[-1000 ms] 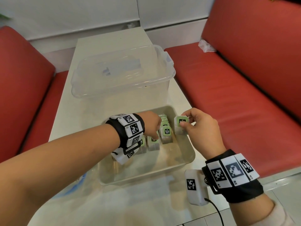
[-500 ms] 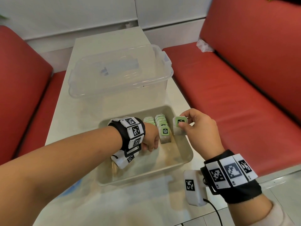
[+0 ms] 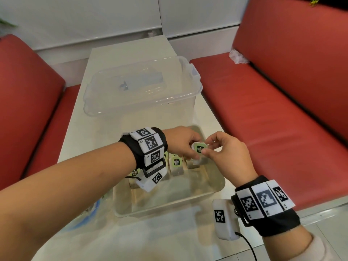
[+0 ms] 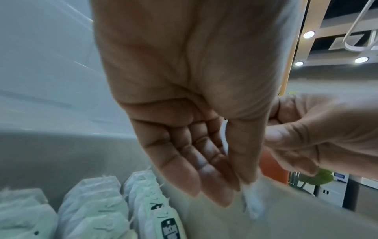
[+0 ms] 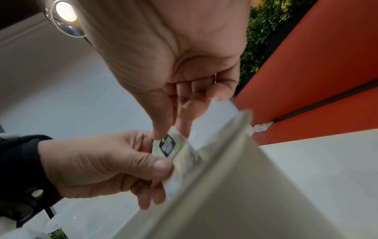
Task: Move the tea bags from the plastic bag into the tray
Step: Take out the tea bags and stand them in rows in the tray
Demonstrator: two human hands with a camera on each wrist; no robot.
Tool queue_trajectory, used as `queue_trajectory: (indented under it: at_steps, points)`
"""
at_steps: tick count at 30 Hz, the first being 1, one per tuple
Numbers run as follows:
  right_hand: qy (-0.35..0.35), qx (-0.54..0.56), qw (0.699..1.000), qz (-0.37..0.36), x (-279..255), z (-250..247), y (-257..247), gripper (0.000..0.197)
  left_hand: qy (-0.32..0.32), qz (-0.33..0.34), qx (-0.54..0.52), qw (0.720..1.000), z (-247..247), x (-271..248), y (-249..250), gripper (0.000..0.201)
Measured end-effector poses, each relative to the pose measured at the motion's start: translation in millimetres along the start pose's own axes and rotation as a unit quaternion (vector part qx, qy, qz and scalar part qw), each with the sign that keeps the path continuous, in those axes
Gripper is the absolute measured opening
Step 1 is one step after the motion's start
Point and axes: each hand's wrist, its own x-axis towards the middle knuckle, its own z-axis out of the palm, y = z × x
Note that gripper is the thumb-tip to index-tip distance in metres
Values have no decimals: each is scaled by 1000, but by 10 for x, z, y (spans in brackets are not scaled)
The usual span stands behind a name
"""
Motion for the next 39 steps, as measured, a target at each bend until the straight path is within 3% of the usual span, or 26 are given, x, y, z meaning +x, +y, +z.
queue_trajectory:
  at_steps: [8,13,22,27,32,36,39]
  points:
    - [8,-5,1000,18,-33,-19,106,10,-62,-86,136,985,149,164,-104,17]
    - [10,-9,1000,17,-36,-36,135,10,-72,-77,201,974,235,309,-82,32]
    - [7,-8,1000,18,-60,-65,156,9,-61,-95,191,975,209,299,-52,12]
    - [-4,-20,1000,9,-51,-111,166,12,0,-67,151,986,1,120,-14,15]
    - [-33,-42,999,-9,-41,-102,112,32,89,-35,113,989,-190,-87,81,17]
    - [-27,-51,998,-15,-24,-76,88,11,114,-21,88,989,-222,-164,111,17]
    - [-19,-46,999,-17,-30,-73,86,11,122,-16,85,989,-210,-182,110,21]
